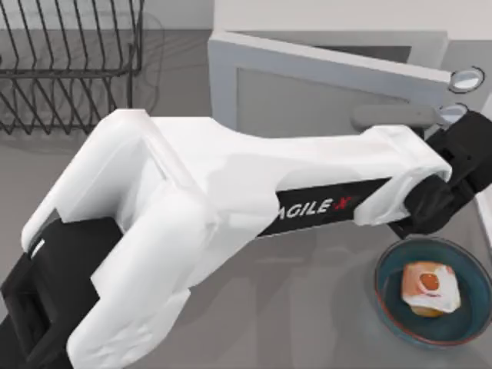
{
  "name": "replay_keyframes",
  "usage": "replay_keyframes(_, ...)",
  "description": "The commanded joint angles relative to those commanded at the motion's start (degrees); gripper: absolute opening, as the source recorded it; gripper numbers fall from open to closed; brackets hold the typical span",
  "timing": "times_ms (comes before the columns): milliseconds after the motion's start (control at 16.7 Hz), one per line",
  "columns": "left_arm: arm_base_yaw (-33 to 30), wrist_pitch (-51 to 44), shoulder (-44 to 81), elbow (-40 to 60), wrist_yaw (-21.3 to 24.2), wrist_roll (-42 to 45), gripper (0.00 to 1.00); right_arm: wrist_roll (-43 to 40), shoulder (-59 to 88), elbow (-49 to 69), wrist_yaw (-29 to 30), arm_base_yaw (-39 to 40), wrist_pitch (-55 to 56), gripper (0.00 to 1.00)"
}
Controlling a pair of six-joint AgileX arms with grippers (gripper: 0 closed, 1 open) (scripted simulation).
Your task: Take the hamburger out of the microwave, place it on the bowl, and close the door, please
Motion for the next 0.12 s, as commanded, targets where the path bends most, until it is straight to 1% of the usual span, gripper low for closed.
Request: replay_keyframes(120, 1.2, 0.5, 1.1, 1.2, 0.6, 1.2, 0.00, 0.0, 0.0, 0.0, 0.0, 0.0, 0.0, 1.00)
